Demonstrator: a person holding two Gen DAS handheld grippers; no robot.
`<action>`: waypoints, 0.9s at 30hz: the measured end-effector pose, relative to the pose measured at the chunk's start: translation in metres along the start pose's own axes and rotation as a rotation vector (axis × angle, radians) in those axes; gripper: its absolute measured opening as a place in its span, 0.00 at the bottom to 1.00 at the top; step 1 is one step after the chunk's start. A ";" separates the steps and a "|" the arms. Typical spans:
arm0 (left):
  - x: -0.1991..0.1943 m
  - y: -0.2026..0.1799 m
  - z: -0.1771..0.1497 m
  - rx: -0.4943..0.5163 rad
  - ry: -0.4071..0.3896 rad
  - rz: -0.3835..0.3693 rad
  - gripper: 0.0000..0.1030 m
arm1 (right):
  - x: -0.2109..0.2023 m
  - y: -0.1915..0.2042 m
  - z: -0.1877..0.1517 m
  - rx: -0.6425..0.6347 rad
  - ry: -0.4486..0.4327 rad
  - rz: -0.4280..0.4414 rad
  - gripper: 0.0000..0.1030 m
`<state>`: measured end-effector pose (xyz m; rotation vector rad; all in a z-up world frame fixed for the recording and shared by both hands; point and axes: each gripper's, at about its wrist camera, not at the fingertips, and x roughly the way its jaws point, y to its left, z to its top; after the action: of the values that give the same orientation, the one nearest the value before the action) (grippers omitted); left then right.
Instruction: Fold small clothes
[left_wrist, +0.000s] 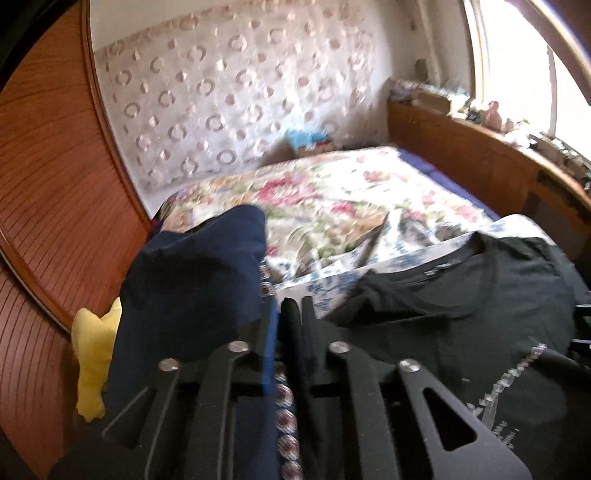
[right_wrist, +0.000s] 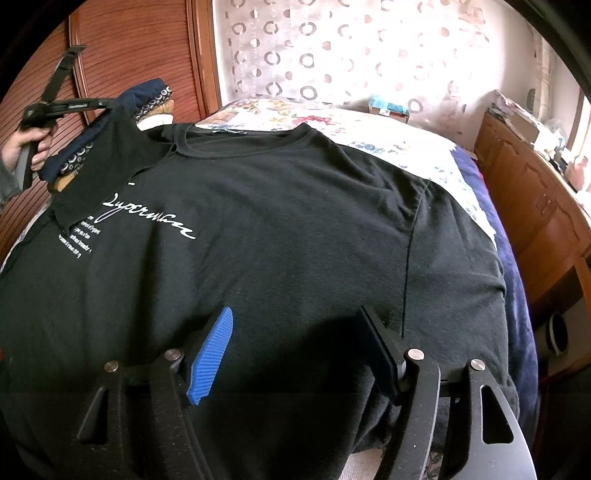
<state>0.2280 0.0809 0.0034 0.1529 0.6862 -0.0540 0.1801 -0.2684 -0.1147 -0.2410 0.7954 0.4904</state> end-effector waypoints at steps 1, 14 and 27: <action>-0.009 -0.005 -0.002 0.002 -0.025 -0.016 0.31 | 0.000 0.000 0.000 0.000 0.000 0.000 0.69; -0.074 -0.057 -0.055 -0.009 -0.146 -0.153 0.77 | 0.001 -0.001 0.000 -0.002 0.000 0.003 0.71; -0.087 -0.089 -0.097 -0.065 -0.111 -0.148 0.77 | 0.002 0.002 -0.001 -0.006 0.005 -0.001 0.77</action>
<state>0.0908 0.0079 -0.0266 0.0365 0.5869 -0.1808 0.1800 -0.2662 -0.1170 -0.2484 0.7985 0.4919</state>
